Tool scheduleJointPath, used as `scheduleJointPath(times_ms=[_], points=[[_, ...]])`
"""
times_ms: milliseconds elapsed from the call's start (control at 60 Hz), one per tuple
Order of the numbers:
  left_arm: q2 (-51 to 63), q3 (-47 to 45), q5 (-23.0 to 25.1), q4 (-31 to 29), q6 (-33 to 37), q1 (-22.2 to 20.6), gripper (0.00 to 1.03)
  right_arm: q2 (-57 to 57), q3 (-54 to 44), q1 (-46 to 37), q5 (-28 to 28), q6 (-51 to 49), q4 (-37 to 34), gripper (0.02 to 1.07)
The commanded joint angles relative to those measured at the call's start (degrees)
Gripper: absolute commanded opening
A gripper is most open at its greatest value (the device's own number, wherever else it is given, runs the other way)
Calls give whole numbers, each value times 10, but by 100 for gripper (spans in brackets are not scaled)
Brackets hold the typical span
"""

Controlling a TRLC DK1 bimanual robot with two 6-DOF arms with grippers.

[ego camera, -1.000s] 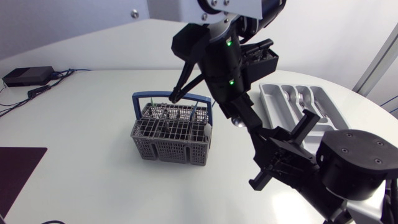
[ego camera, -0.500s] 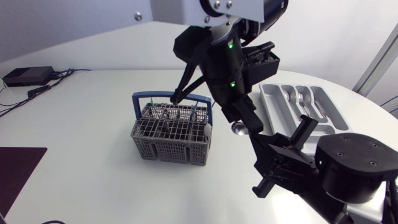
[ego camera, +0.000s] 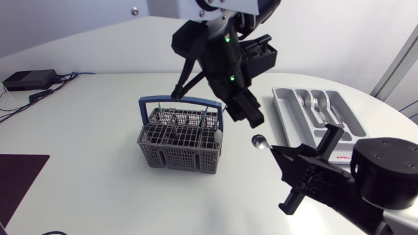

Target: Unload the cutlery basket into the drawer organizer.

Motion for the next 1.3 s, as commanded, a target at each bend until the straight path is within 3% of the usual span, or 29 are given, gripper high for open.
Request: scheduleJointPath(times_ms=[0,317,567,767,967,1283], points=[[-26,20,-5,4,-10,26,46,-19,-16,-52,-42,-7,-25,13],[-81,-59,-5,42,-4,60,46,-23,-11,-262,-244,-88,-74,13],[-123,-153,-4,78,10,62,53,43,16,-438,-396,-194,-105,14],[-154,-200,-4,86,14,93,55,131,45,-546,-470,-299,-117,14],[-179,-244,-4,92,12,122,58,247,128,-638,-530,-409,-179,13],[-188,-273,-5,97,1,150,58,424,292,-736,-545,-548,-283,13]])
